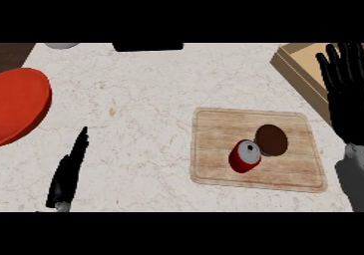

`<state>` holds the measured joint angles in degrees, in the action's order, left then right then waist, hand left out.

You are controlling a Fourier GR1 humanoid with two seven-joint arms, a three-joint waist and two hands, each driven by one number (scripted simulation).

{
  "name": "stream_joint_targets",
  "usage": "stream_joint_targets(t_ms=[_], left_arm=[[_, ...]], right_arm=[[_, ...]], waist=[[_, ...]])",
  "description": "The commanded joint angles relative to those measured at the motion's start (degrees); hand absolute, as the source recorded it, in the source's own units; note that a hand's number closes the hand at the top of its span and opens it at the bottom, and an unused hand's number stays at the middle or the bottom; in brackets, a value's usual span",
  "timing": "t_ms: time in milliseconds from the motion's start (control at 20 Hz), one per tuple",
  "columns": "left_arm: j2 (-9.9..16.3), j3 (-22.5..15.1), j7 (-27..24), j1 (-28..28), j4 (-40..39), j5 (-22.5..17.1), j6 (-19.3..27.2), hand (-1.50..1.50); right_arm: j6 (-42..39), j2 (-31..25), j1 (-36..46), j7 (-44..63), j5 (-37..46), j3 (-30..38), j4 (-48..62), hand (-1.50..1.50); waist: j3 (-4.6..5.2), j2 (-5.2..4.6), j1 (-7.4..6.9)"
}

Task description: Pick the cupcake from the cutting board and place it in the cardboard box

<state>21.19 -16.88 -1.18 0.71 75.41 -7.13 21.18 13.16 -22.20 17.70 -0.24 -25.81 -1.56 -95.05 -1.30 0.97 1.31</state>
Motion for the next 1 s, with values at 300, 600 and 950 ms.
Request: stream_joint_targets(t_ms=[300,600,950], left_arm=[[-2.64,5.38,0.84,-6.48,10.51,-7.90,-2.38,0.00],[-2.20,7.53,6.19,-8.43,15.81,-12.52,-4.69,0.00],[-2.69,8.22,7.93,-9.14,16.08,-12.55,-3.93,0.00]], right_arm=[[-15.94,-23.00,-7.52,-4.00,11.81,3.67,13.64,1.50],[-19.15,-16.00,-4.35,-28.67,12.92,8.34,38.15,-1.50],[-32.33,-31.46,0.21,-28.27,22.63,1.67,39.62,-1.50]], waist=[[2.49,-2.67,-2.42],[1.00,-1.63,-3.82],[1.24,-1.33,-3.35]])
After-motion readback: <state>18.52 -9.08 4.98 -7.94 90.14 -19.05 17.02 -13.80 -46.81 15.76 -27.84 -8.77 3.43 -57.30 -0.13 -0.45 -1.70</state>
